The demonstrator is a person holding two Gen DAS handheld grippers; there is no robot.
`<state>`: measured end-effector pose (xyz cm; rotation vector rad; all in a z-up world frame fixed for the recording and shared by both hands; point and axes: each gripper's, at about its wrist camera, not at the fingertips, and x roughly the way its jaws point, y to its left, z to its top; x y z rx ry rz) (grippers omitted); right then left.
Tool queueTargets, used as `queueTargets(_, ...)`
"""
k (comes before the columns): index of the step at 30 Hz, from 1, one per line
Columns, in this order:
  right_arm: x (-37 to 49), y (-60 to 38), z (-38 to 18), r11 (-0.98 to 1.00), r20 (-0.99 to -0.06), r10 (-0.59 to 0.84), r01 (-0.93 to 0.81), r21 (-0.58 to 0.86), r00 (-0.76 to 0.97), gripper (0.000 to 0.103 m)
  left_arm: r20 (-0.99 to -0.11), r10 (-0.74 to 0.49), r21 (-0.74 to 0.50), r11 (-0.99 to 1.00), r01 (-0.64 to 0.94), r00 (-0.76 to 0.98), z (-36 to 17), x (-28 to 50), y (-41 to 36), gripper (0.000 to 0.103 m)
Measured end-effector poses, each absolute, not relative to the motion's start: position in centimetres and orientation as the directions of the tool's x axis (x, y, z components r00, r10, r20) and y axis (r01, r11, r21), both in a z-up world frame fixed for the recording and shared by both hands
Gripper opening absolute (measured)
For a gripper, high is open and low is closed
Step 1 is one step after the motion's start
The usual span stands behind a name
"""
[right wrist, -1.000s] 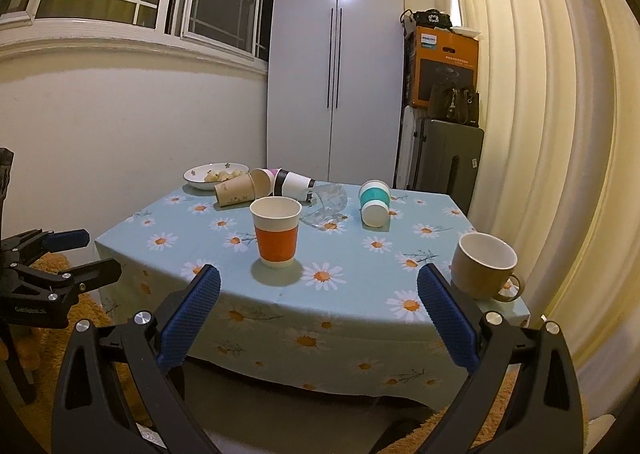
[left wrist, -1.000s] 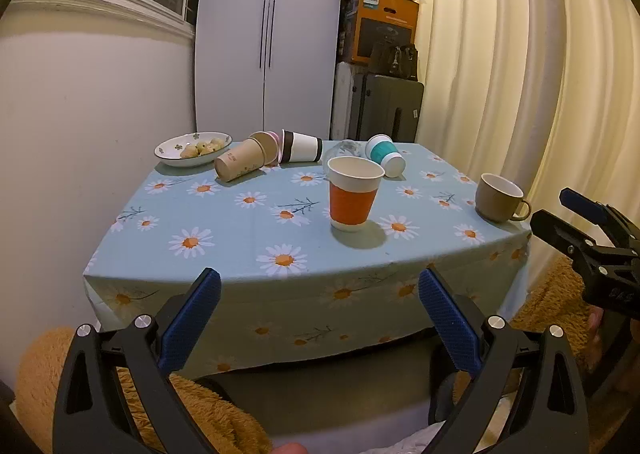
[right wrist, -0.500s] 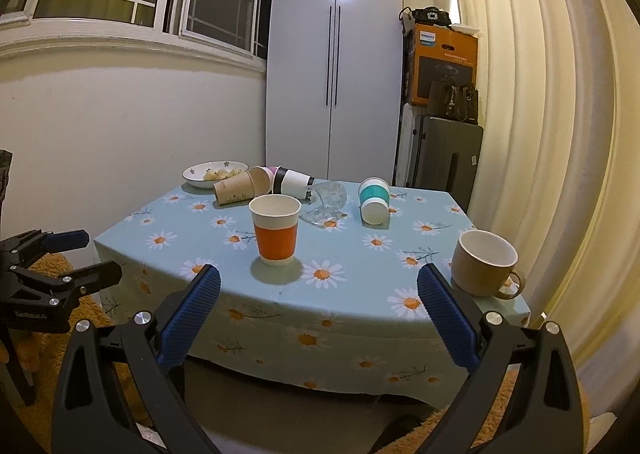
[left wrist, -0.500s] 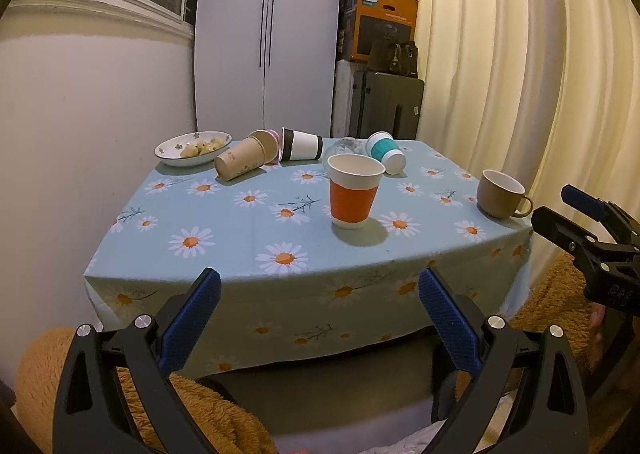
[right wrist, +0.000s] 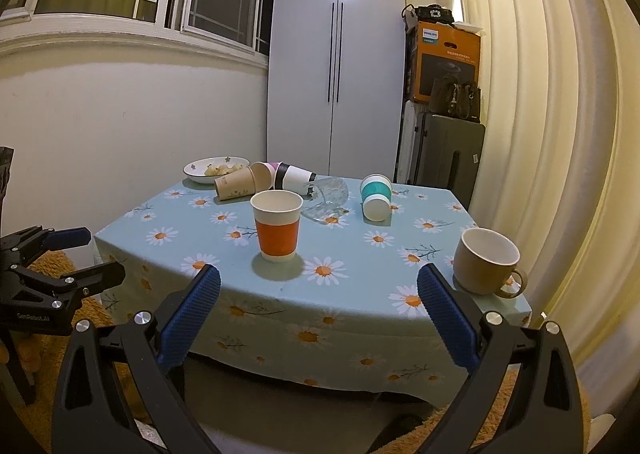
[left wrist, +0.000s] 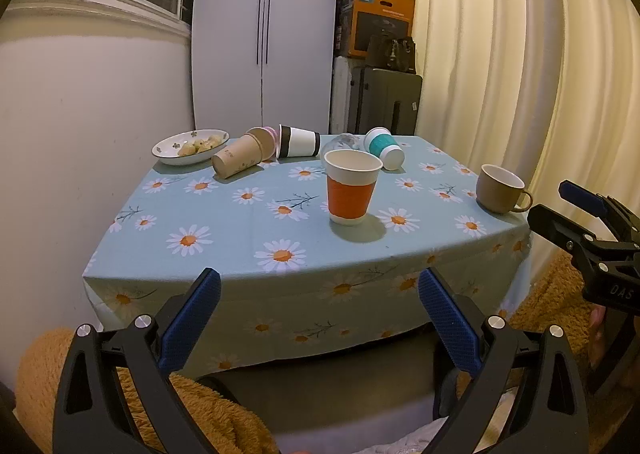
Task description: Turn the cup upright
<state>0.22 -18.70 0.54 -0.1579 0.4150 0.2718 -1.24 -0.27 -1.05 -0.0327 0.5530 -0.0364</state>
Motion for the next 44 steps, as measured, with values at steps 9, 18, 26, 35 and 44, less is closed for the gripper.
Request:
queueTargets(9,0.25,-18.70,0.53,0.952,-0.419,0.227,-0.291,-0.095,0.879,0.098,-0.525,-0.042,-0.039,0.999,0.025,0.850,-1.06,-1.39,-0.37,0.096)
queueTargets(18,0.33,-18.82,0.40,0.953,-0.428,0.221,-0.287,-0.096,0.876,0.098,-0.527,-0.044,-0.047,0.999,0.022,0.849,-1.12,-1.32,-0.26,0.096)
queueTargets(26,0.41,-18.77,0.34,0.952,-0.434,0.219,-0.289,-0.103,0.874,0.098,-0.527,-0.051,-0.044,0.999,0.032,0.849,-1.26,-1.28,-0.26,0.096)
queueTargets(35,0.37,-18.61,0.20,0.950,-0.433,0.221,-0.293,-0.107,0.874,0.098,-0.526,-0.045,-0.025,0.999,0.037,0.849,-1.26,-1.28,-0.76,0.096)
queueTargets(44,0.36,-18.32,-0.02,0.947,-0.442,0.218,-0.299,-0.121,0.870,0.098,-0.523,-0.045,-0.025,0.999,0.038,0.851,-1.04,-1.47,-0.80,0.096)
